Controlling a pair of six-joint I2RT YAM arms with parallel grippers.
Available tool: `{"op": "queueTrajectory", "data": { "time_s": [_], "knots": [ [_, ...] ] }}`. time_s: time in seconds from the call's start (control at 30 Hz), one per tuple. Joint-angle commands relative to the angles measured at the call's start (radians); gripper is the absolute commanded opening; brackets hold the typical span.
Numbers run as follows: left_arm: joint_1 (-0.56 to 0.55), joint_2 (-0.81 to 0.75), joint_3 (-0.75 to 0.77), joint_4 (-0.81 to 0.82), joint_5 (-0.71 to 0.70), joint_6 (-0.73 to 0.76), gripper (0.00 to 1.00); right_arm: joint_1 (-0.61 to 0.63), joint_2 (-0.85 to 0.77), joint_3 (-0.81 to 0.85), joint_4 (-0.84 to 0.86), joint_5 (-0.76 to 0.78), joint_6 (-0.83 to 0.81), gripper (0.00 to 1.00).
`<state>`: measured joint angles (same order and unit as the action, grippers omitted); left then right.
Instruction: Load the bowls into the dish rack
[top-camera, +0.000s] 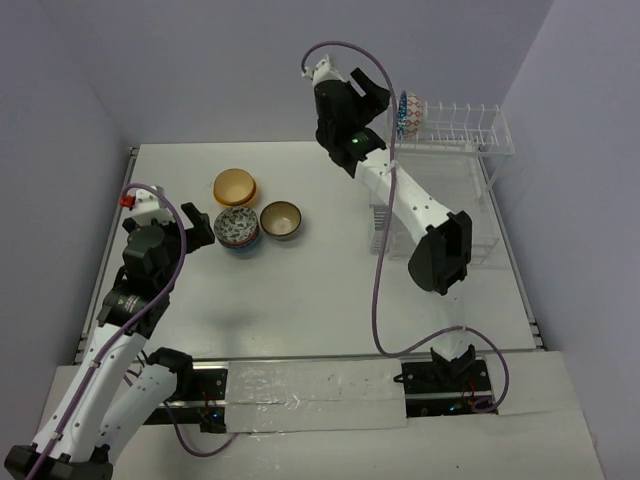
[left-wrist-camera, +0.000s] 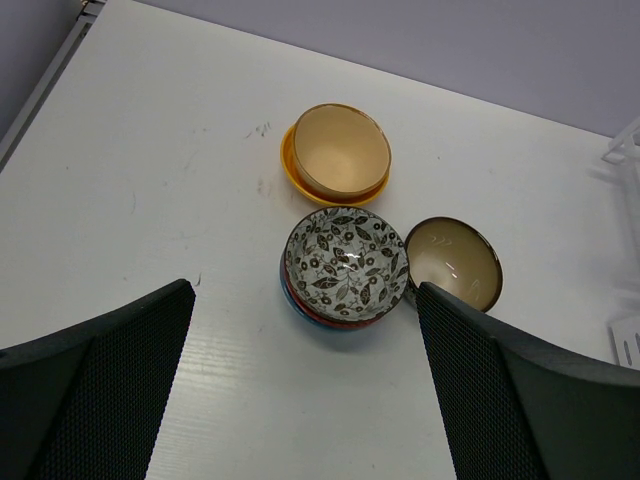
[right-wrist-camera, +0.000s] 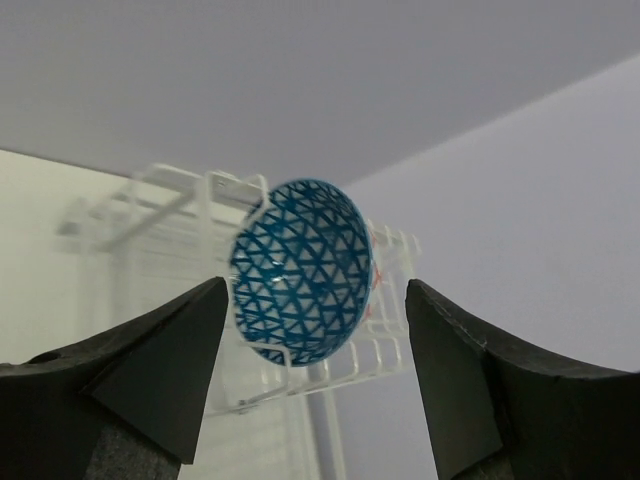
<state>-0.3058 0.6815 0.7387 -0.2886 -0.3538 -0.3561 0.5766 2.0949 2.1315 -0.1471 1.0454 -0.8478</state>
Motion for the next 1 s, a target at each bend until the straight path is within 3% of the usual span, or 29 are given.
{"op": "queueTrajectory", "data": {
  "time_s": [0.0,0.13,0.23,0.27,0.4,0.63,0.97],
  "knots": [
    [-0.004,-0.014,-0.01,0.04,0.022,0.011,0.99,0.038,-0.174,0.087,-0.291,-0.2,0.34,0.79],
    [-0.004,-0.016,-0.01,0.042,0.019,0.011,0.99,0.068,-0.289,0.044,-0.396,-0.335,0.51,0.82],
    [-0.004,-0.016,-0.01,0.042,0.019,0.009,0.99,0.071,-0.366,-0.008,-0.494,-0.526,0.694,0.83],
    [-0.004,-0.014,-0.012,0.042,0.019,0.009,0.99,0.071,-0.387,-0.04,-0.499,-0.653,0.773,0.84],
    [-0.004,-0.005,-0.009,0.04,0.021,0.006,0.99,0.071,-0.447,-0.183,-0.463,-0.881,0.933,0.88],
    [-0.004,0.003,-0.009,0.037,0.015,0.005,0.99,0.071,-0.372,-0.337,-0.451,-0.989,1.104,0.85],
    [-0.004,0.01,-0.01,0.042,0.021,0.006,0.99,0.072,-0.159,-0.372,-0.404,-1.068,1.25,0.75]
  ]
}}
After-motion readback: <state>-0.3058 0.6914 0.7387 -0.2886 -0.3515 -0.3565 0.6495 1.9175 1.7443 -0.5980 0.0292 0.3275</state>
